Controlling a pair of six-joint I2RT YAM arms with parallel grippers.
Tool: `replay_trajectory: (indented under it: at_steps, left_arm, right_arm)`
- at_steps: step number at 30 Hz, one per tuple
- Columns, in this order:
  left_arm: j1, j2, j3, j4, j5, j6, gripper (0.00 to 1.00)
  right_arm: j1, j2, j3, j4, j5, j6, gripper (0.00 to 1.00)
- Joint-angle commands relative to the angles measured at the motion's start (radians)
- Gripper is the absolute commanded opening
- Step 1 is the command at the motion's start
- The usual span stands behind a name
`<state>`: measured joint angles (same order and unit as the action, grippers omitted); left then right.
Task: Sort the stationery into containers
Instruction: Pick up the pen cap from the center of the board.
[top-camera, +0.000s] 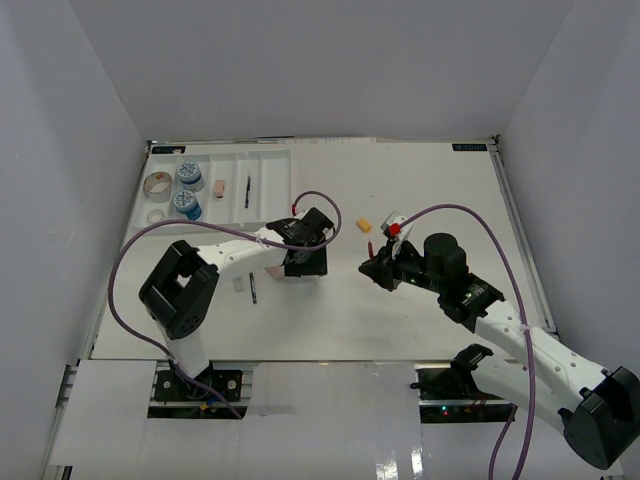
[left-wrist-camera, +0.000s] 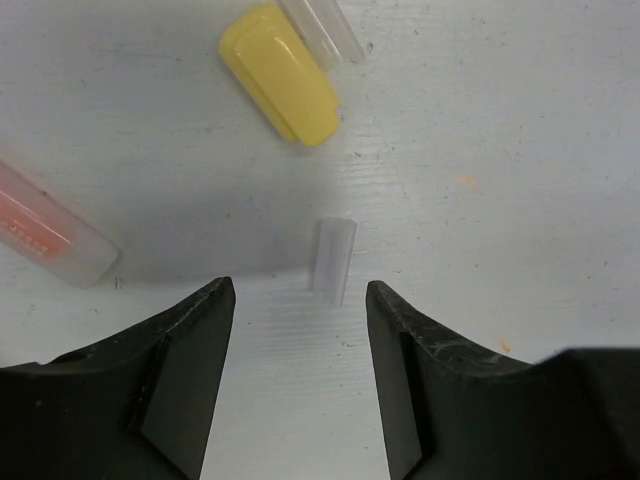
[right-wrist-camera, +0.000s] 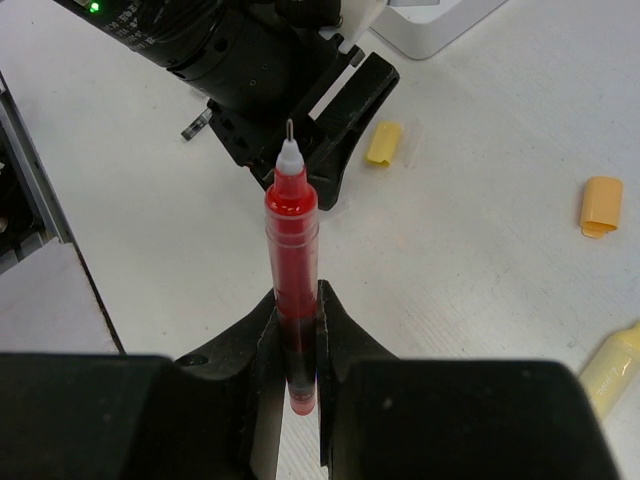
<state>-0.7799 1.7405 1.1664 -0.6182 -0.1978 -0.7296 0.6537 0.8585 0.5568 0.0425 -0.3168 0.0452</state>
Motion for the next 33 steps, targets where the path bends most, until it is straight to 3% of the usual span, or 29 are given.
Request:
replay_trajectory:
  at_steps: [1,11,21,25,29,33]
  left_arm:
    - [0.004,0.034,0.047,0.023,0.017,0.018,0.65]
    - [0.004,0.111,0.065,0.017,0.018,0.019,0.56]
    - [-0.005,0.106,0.039,0.017,0.034,0.001,0.36]
    - [-0.005,0.085,0.024,0.018,0.040,-0.013,0.22]
    - [-0.005,0.034,0.038,0.023,0.029,-0.008,0.01]
    - [-0.005,-0.054,0.052,0.070,-0.006,0.019,0.00]
  right_arm:
    - [-0.006,-0.012,-0.009,0.020,-0.010,0.004,0.08]
    - [-0.006,-0.009,-0.009,0.017,-0.011,0.005,0.08]
    - [-0.006,-0.015,-0.014,0.010,-0.010,0.008,0.08]
    - [-0.006,-0.007,-0.011,0.008,-0.021,0.013,0.08]
    - [-0.006,0.005,-0.003,0.000,-0.034,0.019,0.08]
    - [-0.006,0.016,0.009,-0.001,-0.053,0.033,0.08]
